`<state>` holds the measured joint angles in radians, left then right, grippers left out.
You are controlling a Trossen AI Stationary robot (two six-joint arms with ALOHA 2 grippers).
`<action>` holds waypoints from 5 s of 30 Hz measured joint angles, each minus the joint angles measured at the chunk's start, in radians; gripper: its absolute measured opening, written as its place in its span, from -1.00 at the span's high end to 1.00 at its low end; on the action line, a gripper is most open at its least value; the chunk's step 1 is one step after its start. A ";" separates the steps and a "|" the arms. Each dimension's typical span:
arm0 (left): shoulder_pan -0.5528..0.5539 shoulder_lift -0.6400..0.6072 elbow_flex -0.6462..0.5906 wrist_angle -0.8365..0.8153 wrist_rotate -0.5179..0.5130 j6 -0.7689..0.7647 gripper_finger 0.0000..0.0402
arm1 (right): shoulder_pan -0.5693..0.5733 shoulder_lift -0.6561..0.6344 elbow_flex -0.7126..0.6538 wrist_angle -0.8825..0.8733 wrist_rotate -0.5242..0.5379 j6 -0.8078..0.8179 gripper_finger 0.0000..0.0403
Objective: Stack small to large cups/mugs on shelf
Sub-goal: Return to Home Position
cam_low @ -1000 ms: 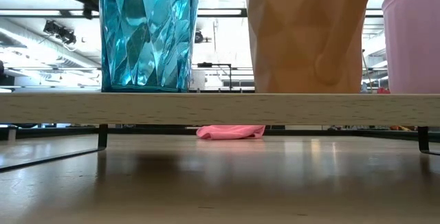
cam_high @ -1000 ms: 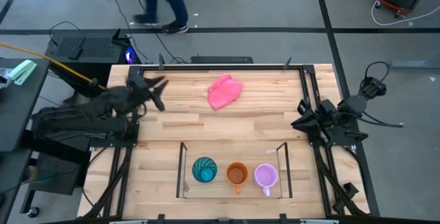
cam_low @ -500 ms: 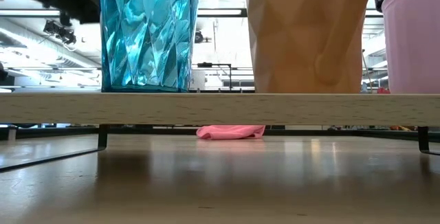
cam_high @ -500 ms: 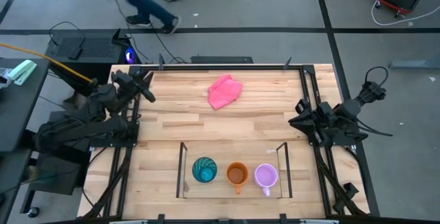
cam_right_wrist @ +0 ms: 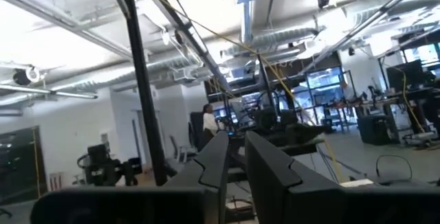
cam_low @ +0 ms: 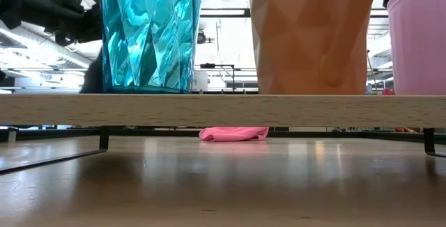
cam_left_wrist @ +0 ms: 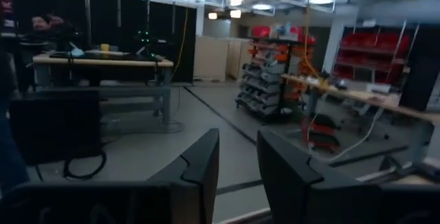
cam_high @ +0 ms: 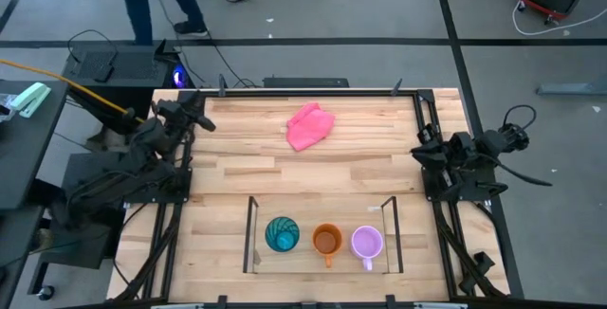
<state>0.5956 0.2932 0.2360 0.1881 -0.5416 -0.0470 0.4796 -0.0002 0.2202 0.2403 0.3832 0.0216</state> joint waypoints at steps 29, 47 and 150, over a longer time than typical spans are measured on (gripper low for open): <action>0.104 -0.272 -0.110 -0.144 0.155 -0.105 0.47 | 0.000 0.001 -0.193 0.142 -0.037 0.079 0.71; 0.104 -0.287 -0.227 -0.101 0.154 -0.087 0.47 | 0.000 0.004 -0.214 0.059 -0.034 0.089 0.71; 0.104 -0.287 -0.229 -0.110 0.154 -0.203 0.47 | 0.000 0.019 -0.210 -0.173 -0.037 -0.147 0.71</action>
<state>0.6993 0.0059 0.0067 0.0784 -0.3878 -0.2497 0.4799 0.0193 0.0105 0.0677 0.3466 -0.1259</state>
